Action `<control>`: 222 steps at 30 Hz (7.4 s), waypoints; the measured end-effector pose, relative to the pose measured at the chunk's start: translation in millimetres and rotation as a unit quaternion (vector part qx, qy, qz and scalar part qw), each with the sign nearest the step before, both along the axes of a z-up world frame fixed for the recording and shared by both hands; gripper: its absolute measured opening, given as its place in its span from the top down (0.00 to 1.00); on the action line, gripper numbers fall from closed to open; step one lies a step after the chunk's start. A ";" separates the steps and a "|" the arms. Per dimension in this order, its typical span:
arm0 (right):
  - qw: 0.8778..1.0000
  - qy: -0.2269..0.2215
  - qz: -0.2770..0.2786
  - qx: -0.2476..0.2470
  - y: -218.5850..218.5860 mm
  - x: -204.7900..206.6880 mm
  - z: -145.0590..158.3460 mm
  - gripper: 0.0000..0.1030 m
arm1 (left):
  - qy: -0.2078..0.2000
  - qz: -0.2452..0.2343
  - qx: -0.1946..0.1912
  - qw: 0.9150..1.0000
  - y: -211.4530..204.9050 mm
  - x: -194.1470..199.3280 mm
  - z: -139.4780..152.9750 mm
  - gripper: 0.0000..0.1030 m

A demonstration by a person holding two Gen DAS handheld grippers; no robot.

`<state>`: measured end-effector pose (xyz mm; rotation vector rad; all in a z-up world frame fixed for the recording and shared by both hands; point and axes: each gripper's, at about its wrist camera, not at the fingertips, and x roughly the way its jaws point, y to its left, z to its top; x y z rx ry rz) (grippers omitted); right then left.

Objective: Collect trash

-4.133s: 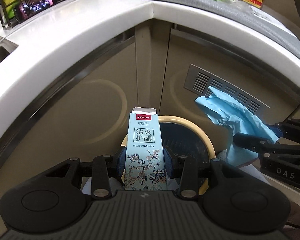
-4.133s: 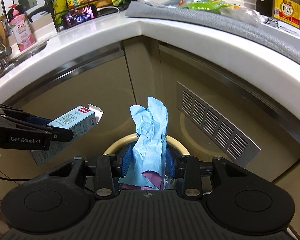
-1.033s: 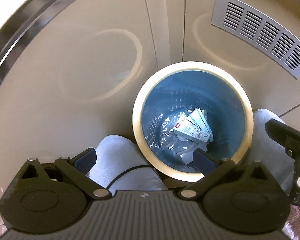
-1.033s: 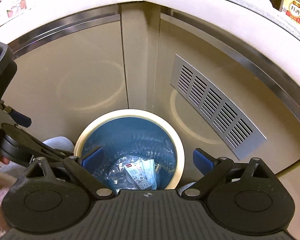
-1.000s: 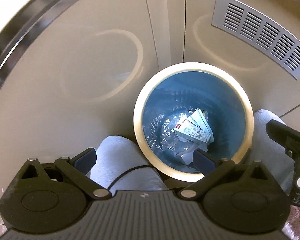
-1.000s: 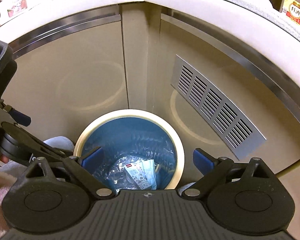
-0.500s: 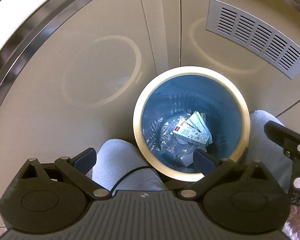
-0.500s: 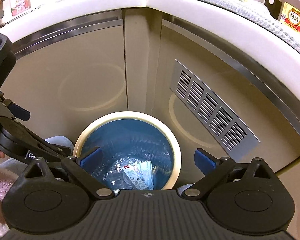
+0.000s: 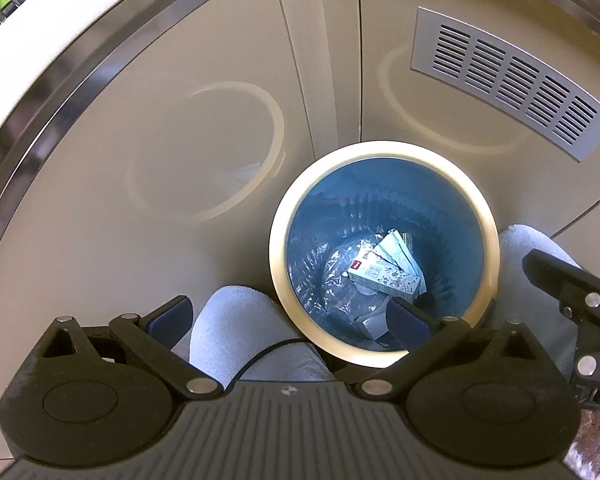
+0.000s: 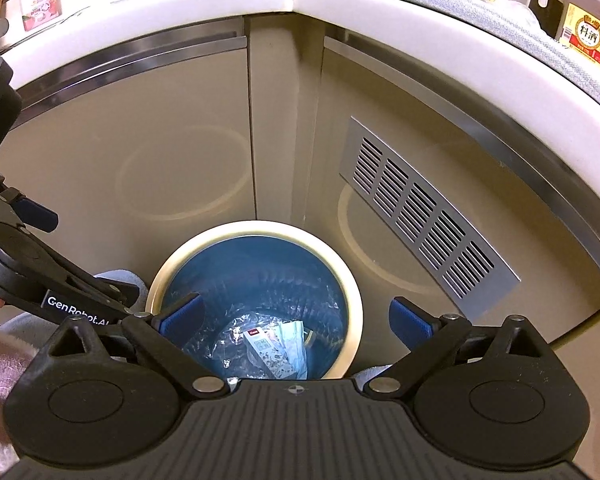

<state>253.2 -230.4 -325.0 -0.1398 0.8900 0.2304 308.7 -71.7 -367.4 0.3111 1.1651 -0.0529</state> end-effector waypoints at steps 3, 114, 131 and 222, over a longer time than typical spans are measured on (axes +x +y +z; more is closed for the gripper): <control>1.000 0.002 0.000 0.000 0.1 1.0 -0.7 0.04 | 0.000 -0.001 0.000 1.000 0.6 0.2 0.4 0.00; 0.978 -0.125 -0.161 0.048 -168.2 266.6 103.6 0.23 | -0.164 0.041 -0.198 0.966 -129.1 267.2 211.9 0.00; 0.957 -0.138 -0.207 0.153 -205.5 255.1 103.2 0.90 | -0.110 0.041 -0.176 0.977 -172.3 332.7 176.0 0.14; 0.982 -0.133 0.010 0.137 -31.5 -34.8 99.9 0.91 | -0.190 -0.061 -0.145 0.969 25.0 -70.1 133.5 0.79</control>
